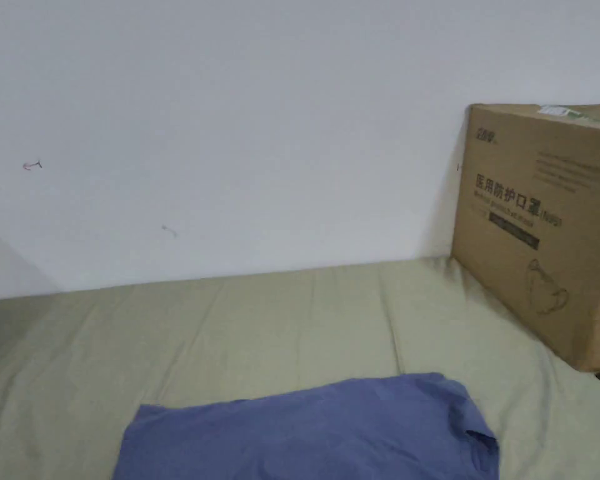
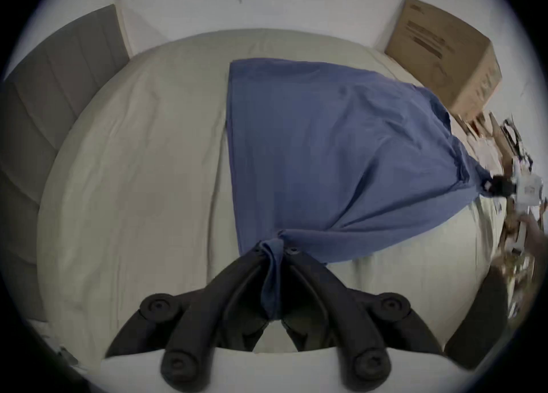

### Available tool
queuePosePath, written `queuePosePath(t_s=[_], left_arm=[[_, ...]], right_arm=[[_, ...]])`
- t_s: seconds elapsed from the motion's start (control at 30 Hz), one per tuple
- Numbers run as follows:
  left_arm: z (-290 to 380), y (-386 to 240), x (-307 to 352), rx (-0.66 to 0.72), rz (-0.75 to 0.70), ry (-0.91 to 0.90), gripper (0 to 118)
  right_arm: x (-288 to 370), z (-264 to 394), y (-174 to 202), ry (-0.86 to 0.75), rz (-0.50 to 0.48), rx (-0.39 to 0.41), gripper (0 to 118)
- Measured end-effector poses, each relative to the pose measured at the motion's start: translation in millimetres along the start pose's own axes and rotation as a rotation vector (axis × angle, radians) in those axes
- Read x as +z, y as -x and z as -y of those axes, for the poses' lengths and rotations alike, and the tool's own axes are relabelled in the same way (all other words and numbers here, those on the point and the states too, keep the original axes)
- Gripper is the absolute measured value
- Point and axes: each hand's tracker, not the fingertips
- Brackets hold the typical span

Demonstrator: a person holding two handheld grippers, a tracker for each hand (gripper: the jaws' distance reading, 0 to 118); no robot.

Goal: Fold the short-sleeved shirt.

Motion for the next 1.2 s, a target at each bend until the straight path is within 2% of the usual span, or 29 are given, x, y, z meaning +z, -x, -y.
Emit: queuePosePath(t_s=[0.1, 0.17, 0.33, 0.47, 0.5, 0.53, 0.57, 0.6, 0.63, 0.67, 0.77, 0.97, 1.0, 1.1, 1.13, 1.17, 1.2], left_arm=[[38, -6, 25, -0.053, 0.002, 0.059, 5], [56, -5, 37, -0.017, 0.018, 0.143, 5], [80, -7, 48, -0.039, 0.021, 0.225, 5], [73, -6, 47, 0.001, 0.008, 0.237, 5], [72, -7, 48, 0.008, 0.021, 0.222, 7], [70, -9, 53, 0.012, 0.032, 0.196, 20], [67, -10, 60, 0.011, 0.023, 0.169, 50], [65, -13, 69, 0.002, 0.014, 0.143, 96], [63, -14, 79, -0.002, 0.026, 0.105, 113], [60, -14, 91, 0.004, 0.053, 0.049, 116], [45, -21, 138, 0.062, 0.101, -0.097, 115], [23, -68, 210, 0.023, 0.091, -0.554, 114], [22, -77, 218, 0.010, 0.086, -0.627, 111], [32, -107, 235, -0.017, 0.014, -0.898, 91], [34, -114, 238, 0.005, -0.008, -0.936, 91], [36, -120, 237, 0.019, -0.020, -0.968, 69], [37, -125, 238, 0.023, -0.015, -0.975, 28]], right_arm=[[24, 42, -1, 0.088, 0.009, 0.096, 0], [33, 62, 2, 0.182, 0.005, 0.110, 0], [37, 70, 5, 0.251, 0.010, 0.034, 0], [22, 58, 9, 0.354, 0.015, 0.035, 0], [20, 54, 10, 0.360, 0.020, 0.024, 2], [21, 51, 11, 0.368, 0.026, 0.010, 6], [26, 48, 14, 0.361, 0.030, 0.009, 20], [35, 45, 16, 0.324, 0.051, 0.015, 64], [44, 41, 19, 0.282, 0.069, 0.023, 96], [57, 37, 21, 0.233, 0.062, 0.014, 111], [104, 19, 33, 0.028, -0.020, -0.057, 113], [184, 2, 86, -0.448, -0.086, -0.096, 113], [194, 6, 98, -0.564, -0.095, -0.118, 112], [209, 21, 127, -0.858, -0.132, -0.144, 105], [213, 25, 134, -0.912, -0.132, -0.152, 105], [216, 28, 142, -0.961, -0.126, -0.151, 92], [211, 28, 144, -0.973, -0.089, -0.148, 45]])
